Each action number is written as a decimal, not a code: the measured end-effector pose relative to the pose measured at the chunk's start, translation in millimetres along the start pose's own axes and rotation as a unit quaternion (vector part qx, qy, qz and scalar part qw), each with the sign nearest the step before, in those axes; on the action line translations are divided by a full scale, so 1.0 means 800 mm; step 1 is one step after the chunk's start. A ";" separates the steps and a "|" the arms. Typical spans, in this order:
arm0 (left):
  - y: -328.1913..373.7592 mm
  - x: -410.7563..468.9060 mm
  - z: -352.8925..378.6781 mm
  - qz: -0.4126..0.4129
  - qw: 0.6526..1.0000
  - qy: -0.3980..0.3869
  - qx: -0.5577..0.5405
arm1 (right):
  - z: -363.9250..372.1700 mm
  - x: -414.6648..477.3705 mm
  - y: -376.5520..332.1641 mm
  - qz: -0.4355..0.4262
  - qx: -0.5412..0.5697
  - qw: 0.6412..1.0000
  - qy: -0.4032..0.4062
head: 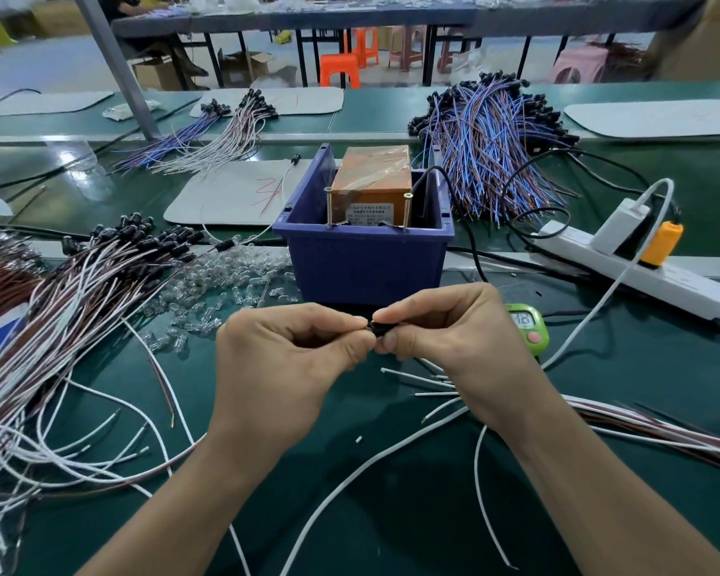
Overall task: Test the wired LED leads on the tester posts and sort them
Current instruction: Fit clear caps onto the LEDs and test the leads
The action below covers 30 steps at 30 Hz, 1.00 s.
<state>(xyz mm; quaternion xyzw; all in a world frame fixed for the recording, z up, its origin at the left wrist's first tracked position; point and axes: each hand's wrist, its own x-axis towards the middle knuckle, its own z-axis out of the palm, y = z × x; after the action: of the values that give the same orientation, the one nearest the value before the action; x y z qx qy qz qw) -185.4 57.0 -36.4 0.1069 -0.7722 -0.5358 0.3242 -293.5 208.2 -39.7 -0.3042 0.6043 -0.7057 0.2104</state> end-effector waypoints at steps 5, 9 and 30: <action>0.000 -0.003 0.007 -0.032 0.998 -0.010 -0.058 | -0.004 0.000 -0.001 0.001 -0.016 1.000 -0.008; 0.001 -0.005 0.010 -0.064 0.992 0.002 -0.106 | -0.004 -0.001 0.000 0.007 -0.012 1.000 -0.009; 0.006 0.011 -0.005 -0.168 0.962 -0.131 -0.173 | -0.009 0.003 0.002 0.008 0.008 1.000 -0.004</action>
<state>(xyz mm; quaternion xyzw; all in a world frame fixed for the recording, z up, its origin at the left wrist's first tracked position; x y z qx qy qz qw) -188.7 51.4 -28.1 0.1063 -0.6745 -0.7172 0.1392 -300.2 211.8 -41.8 -0.3003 0.6003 -0.7075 0.2209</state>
